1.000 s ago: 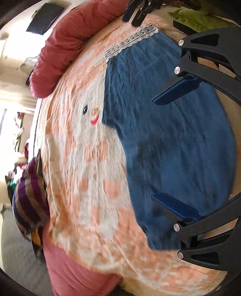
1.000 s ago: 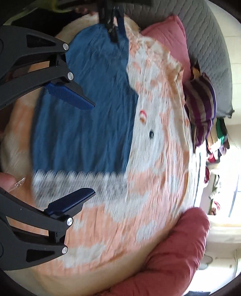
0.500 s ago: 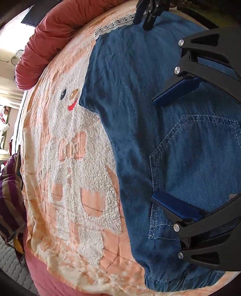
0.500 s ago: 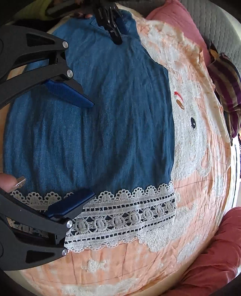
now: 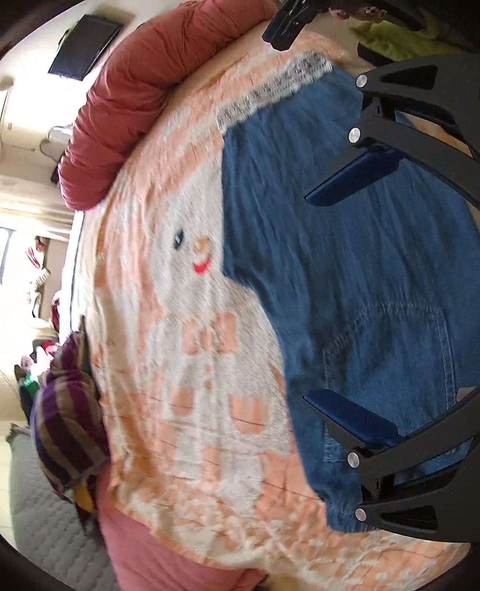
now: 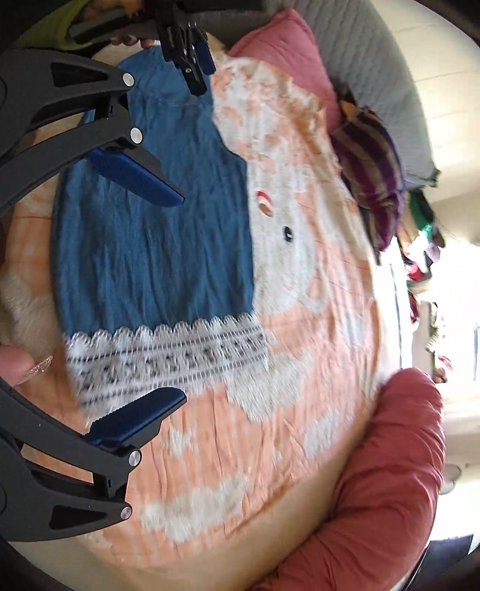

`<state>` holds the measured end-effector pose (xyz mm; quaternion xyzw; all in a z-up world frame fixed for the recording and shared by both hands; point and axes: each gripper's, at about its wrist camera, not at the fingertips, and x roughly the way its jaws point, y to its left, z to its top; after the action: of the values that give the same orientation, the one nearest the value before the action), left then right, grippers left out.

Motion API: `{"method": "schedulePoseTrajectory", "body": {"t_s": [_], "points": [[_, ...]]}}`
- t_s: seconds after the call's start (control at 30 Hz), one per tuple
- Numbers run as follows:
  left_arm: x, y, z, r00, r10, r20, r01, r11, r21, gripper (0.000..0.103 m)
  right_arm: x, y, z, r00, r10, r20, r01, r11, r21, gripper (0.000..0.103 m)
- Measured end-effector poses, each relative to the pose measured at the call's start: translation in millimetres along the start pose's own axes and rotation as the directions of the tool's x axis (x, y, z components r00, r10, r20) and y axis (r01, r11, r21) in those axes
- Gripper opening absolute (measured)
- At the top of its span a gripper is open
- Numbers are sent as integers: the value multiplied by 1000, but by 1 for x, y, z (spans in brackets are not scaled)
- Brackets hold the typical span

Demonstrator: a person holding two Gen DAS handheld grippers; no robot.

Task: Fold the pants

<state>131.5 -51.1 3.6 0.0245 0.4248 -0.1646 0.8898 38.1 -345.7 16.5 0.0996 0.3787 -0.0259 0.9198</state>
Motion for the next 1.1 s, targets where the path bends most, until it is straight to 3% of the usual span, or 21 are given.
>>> {"method": "schedulePoseTrajectory", "body": {"t_s": [0.33,0.67,1.1], "points": [[-25,-62,27,997,-48,55,41,991,126,99,-45,-38,-14,997,-29,67,22,995,101,94],[-14,-118,49,995,-89,54,74,970,233,99,-66,-60,-21,993,-54,108,36,986,161,94],[30,-157,59,995,-102,3,95,942,322,99,-37,-62,-35,1000,-17,14,15,984,180,94]]}}
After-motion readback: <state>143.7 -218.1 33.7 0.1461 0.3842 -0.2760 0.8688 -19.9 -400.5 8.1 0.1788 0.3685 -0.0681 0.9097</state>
